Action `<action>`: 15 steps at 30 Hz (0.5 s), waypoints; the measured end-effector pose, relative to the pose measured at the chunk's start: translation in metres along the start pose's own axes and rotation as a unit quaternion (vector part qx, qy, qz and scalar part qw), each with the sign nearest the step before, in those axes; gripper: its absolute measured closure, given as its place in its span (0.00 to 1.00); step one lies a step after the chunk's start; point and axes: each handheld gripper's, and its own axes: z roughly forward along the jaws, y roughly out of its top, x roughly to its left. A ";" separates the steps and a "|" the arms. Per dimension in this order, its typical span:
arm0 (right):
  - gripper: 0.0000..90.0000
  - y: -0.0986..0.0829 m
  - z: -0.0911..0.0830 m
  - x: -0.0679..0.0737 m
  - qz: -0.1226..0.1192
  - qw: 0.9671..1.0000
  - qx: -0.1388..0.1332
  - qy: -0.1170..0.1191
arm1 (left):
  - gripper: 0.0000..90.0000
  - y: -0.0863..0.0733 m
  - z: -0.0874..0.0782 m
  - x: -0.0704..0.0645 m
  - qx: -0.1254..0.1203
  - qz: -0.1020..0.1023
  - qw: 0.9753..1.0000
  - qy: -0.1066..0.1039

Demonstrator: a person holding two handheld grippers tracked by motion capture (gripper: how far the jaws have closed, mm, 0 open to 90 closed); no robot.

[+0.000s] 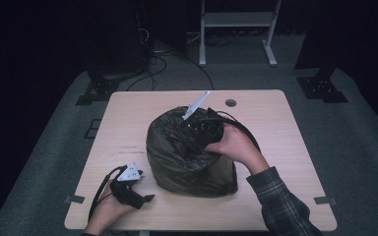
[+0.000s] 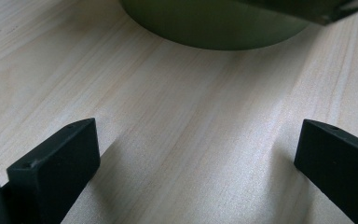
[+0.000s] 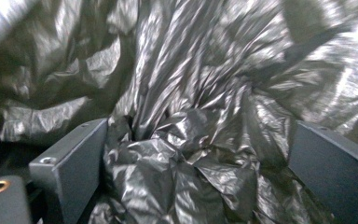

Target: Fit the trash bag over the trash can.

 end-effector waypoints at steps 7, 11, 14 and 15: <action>0.06 -0.006 0.013 0.008 -0.021 0.998 0.054 0.010 | 0.00 0.000 0.000 0.000 0.000 0.000 1.000 0.000; 0.04 -0.006 0.015 0.010 -0.025 0.998 0.064 0.003 | 0.00 0.000 0.000 0.000 0.000 -0.001 1.000 0.000; 0.03 -0.003 0.005 0.009 -0.021 0.999 0.035 -0.012 | 0.00 0.000 0.000 0.000 0.000 0.000 1.000 0.000; 0.03 -0.002 0.002 0.008 -0.020 0.999 0.029 -0.010 | 0.00 0.000 0.000 0.000 0.000 0.000 1.000 0.000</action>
